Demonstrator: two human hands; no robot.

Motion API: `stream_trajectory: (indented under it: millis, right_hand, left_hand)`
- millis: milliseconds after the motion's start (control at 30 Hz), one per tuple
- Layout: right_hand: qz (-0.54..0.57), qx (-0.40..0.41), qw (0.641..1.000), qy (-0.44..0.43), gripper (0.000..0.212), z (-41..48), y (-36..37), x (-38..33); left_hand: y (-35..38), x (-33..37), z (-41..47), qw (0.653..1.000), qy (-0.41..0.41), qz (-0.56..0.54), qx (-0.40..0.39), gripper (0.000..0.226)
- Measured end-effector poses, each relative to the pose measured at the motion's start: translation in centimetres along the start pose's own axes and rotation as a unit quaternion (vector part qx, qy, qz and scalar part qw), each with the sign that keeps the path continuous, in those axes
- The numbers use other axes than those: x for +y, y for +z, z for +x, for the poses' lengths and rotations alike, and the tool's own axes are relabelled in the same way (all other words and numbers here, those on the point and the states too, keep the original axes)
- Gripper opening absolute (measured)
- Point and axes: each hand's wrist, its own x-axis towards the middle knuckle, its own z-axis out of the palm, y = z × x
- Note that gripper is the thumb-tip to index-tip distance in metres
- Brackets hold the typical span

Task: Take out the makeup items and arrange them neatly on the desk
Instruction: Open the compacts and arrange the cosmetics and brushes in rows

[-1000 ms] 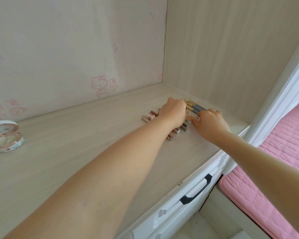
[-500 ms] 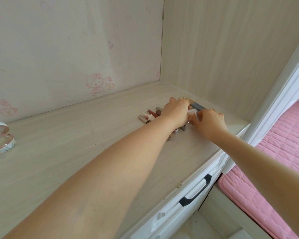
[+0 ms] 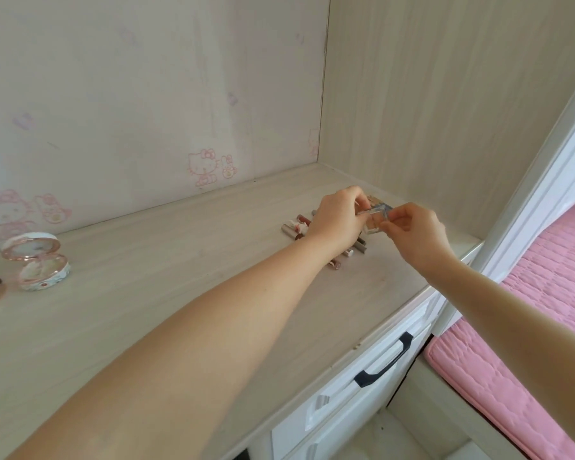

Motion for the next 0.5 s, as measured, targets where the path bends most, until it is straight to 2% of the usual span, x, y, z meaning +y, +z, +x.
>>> stream_trajectory:
  millis: [200,333,500]
  right_hand:
    - [0.028,-0.025,0.998,-0.040,0.019,-3.4,0.6,-2.9]
    - [0.045,-0.072,0.994,-0.075,0.026,-6.3,1.5,-4.9]
    - [0.006,-0.157,0.968,-0.196,0.042,-10.2,2.9,-6.6]
  left_hand:
    - [-3.9,-0.4,-4.3,0.983,-0.089,-0.158,0.016,0.008]
    - [-6.2,-1.7,-7.4,0.978,-0.103,-0.178,0.044,0.007]
    - [-9.5,-2.6,-12.1,0.953,-0.159,-0.256,0.048,0.003]
